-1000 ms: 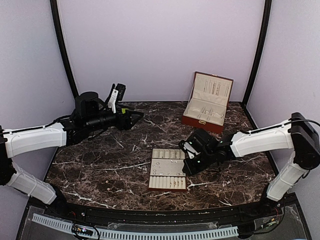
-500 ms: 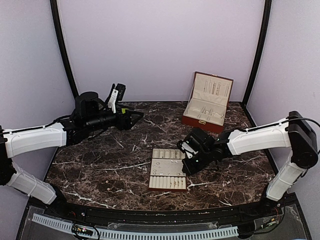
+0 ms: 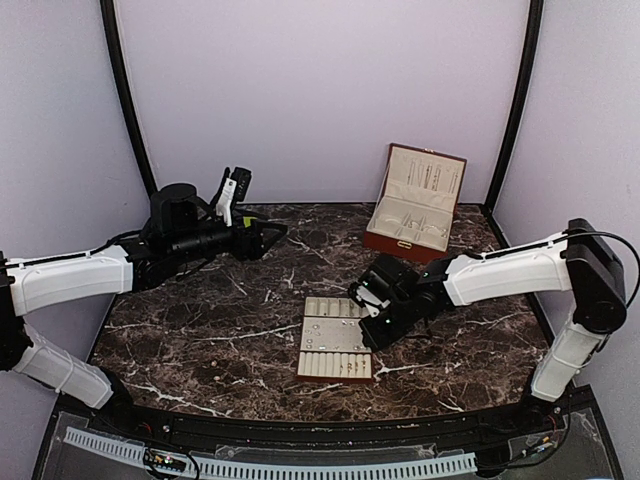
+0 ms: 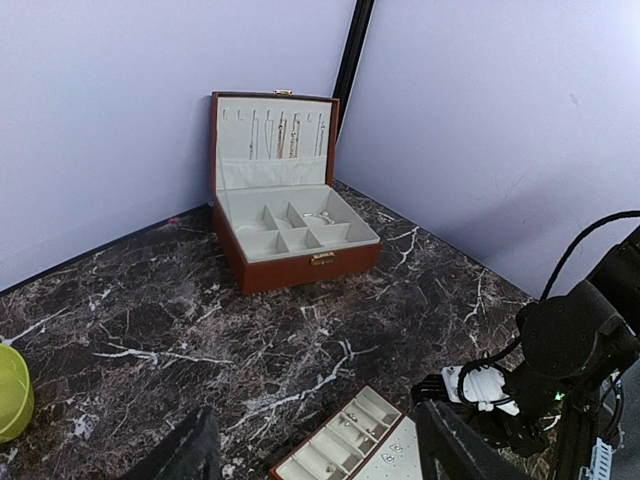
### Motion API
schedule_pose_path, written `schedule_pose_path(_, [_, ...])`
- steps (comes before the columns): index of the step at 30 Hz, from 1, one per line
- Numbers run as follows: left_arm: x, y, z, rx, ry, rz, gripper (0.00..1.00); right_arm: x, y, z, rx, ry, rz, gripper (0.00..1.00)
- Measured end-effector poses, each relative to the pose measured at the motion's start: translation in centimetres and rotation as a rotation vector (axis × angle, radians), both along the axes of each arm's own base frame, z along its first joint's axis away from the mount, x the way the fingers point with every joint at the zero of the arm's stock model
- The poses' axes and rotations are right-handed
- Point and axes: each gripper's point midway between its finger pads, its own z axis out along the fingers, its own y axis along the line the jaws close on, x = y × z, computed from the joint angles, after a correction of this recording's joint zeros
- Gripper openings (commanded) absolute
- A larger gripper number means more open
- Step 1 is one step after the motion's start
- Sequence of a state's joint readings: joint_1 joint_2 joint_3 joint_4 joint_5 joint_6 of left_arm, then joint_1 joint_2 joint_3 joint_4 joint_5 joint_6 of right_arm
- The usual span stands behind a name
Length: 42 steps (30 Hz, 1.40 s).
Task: Organize the mixed jewelry
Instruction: Insert the earring into the earring holder, then adjust the earring on the earring holder.
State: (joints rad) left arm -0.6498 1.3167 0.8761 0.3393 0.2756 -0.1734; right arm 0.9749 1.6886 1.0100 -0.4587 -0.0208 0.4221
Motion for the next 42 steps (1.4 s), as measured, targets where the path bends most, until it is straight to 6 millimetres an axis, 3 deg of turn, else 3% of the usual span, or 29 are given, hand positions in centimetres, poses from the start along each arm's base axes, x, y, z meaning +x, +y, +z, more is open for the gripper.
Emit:
schedule_pose_path(8, [0.0,0.0,0.0,0.000,0.000,0.000,0.70,0.0,0.0,0.1,-0.002,0.000,0.003,0.18])
schedule_pose_path(15, [0.0,0.0,0.0,-0.002,0.002,0.001,0.70,0.0,0.1,0.6,0.007,-0.004,0.002,0.21])
schedule_pose_path(25, [0.0,0.0,0.0,-0.002,0.003,0.001,0.70,1.0,0.2,1.8,0.011,-0.058,-0.018,0.09])
schedule_pose_path(42, [0.0,0.0,0.0,-0.003,0.004,0.002,0.70,0.8,0.1,0.7,-0.008,-0.040,-0.018,0.04])
